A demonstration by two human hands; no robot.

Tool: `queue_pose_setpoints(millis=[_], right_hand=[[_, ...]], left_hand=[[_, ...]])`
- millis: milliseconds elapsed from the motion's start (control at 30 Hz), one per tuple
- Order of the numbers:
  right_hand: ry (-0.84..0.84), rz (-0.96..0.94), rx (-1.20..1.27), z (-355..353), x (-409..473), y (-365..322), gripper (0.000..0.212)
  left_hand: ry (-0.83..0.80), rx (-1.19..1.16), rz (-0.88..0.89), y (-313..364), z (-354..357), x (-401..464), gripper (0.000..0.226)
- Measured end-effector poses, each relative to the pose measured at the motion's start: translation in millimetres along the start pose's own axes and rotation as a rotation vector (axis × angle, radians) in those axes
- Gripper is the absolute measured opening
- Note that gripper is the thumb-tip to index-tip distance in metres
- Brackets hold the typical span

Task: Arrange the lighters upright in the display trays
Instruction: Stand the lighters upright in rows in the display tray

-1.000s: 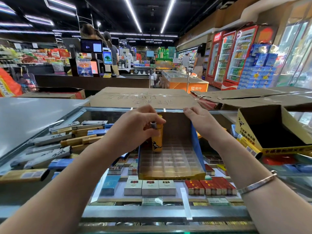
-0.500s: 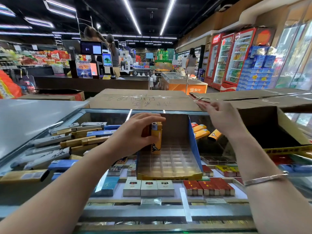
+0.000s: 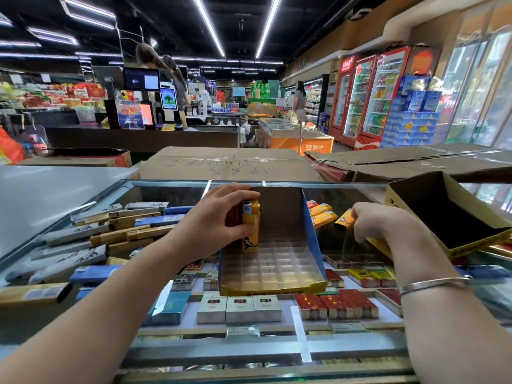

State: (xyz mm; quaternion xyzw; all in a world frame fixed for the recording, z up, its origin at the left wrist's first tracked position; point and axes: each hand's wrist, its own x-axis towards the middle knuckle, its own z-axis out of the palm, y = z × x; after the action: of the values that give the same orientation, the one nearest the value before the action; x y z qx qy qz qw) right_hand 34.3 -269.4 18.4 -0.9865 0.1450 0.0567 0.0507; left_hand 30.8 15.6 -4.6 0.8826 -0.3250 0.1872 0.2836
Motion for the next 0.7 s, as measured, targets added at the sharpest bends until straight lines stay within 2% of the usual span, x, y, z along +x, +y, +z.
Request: queue_pose_setpoints(millis=[100,200,300,367,400,467,567,700], right_hand=[[-0.023,0.033,-0.017,-2,-5,4,0.048],[0.025,0.064,0.090,1,0,7,0.041],[0.303,0.087,0.308,7,13,7,0.026],[0.483,0.050,0.399,13,22,4,0.027],[0.514,0.022,0.430,17,26,1,0.031],[0.496,-0.027,0.459,24,34,-4,0.037],[0.373,-0.072,0.446,33,42,-14,0.044],[0.221,-0.034,0.228,37,42,-27,0.066]], left_hand=[[0.013,0.000,0.000,-1,1,0,0.058],[0.017,0.013,-0.039,-3,2,1,0.064],[-0.008,-0.025,-0.100,-5,3,2,0.070],[-0.021,-0.045,-0.110,-5,4,2,0.070],[-0.023,-0.048,-0.111,-6,4,2,0.070],[-0.021,-0.055,-0.113,-6,5,2,0.070],[-0.017,-0.070,-0.115,-7,5,2,0.070],[-0.026,-0.098,-0.121,-5,4,2,0.068]])
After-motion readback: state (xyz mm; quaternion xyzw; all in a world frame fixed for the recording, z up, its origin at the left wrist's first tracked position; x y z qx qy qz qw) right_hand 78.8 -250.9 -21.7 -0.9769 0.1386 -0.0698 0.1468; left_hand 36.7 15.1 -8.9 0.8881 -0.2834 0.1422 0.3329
